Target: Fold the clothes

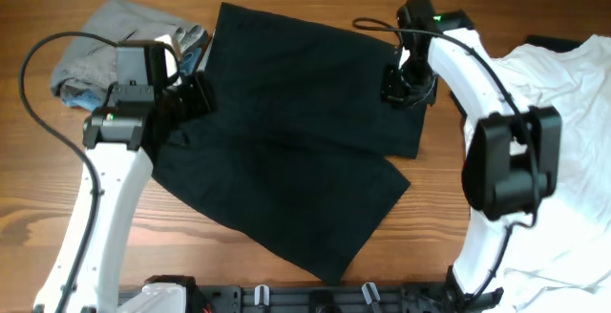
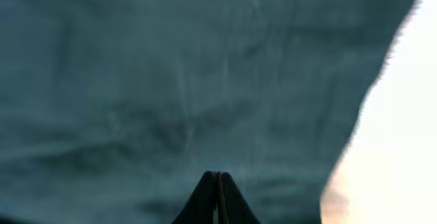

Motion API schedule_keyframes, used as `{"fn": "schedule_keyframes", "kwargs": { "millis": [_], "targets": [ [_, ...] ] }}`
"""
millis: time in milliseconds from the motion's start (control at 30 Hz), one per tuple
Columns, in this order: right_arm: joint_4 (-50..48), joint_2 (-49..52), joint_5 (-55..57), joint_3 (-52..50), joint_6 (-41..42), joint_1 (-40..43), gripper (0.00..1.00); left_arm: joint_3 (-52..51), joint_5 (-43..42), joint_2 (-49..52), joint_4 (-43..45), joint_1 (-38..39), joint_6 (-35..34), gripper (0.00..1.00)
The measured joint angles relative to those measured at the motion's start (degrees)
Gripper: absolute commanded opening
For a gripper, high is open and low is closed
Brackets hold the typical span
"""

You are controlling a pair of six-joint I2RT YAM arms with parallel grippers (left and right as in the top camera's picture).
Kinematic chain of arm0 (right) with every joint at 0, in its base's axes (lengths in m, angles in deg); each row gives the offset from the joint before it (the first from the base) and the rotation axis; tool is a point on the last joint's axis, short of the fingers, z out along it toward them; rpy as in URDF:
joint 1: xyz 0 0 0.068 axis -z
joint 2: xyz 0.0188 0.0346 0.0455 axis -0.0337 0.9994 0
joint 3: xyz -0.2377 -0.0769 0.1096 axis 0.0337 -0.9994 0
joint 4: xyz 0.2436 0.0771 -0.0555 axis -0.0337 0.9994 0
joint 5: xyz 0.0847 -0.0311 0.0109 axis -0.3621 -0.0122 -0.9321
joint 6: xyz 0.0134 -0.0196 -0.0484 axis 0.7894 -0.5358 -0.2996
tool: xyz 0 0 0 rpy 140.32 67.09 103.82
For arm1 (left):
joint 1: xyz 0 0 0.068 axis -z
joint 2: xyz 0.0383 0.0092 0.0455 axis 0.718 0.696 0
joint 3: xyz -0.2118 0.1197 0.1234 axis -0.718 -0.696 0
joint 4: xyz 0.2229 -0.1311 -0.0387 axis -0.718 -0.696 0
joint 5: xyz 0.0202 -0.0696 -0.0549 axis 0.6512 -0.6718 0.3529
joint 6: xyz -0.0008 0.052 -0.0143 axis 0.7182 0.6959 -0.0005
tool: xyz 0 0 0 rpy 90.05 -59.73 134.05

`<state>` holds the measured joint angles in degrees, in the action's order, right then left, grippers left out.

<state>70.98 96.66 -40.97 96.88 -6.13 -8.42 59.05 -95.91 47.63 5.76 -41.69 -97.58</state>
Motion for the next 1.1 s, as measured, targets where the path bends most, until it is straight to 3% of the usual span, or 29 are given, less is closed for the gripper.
{"fn": "schedule_keyframes", "kwargs": {
  "millis": [233,300,433,500,533,633,733,800,900,1000,1100],
  "targets": [
    [-5.38,7.63,-4.22,0.63,6.27,4.79,0.04,0.0,-0.02,-1.62,-4.68,3.74,0.11,0.75],
    [-14.25,8.17,-3.93,1.77,8.48,9.44,0.04,0.0,-0.02,-1.62,-4.68,3.96,0.11,0.81],
    [-20.87,10.21,-6.64,4.87,4.57,18.12,0.16,0.0,0.0,-1.6,-3.52,3.96,-0.04,0.93],
    [-18.38,10.95,-10.16,6.88,-1.95,21.62,0.2,0.0,-0.02,-1.57,-2.91,3.96,0.13,0.94],
    [-15.72,10.8,-11.93,7.8,-5.16,22.53,0.25,0.0,0.0,-1.57,-2.51,3.96,0.11,1.0],
    [-10.78,3.61,-16.72,8.11,-9.57,21.97,0.39,0.0,0.04,-1.6,-1.88,3.96,0.17,0.97],
    [-4.17,-15.3,-19.19,9.27,-10.8,21.03,0.48,0.0,1.42,-1.57,-4.15,3.93,0.39,0.96],
    [5.99,-28.96,-19.8,10.86,-11.15,20.15,0.49,-0.02,2.58,-1.57,-7.98,2.89,0.52,0.96],
    [18.99,-35.34,-16.96,10.71,-10.93,17.03,0.5,-0.02,3.26,-1.55,-12.35,-1.03,0.5,0.98],
    [19.26,-34.23,-13.75,1.53,-9.16,12.37,0.5,-0.02,3.72,-1.55,-15.63,-5.88,0.37,1.0],
    [13.0,-32.61,-12.26,-16.0,-5.46,7.15,0.51,-0.04,3.8,-1.53,-17.31,-7.78,0.37,1.0]
  ]
}}
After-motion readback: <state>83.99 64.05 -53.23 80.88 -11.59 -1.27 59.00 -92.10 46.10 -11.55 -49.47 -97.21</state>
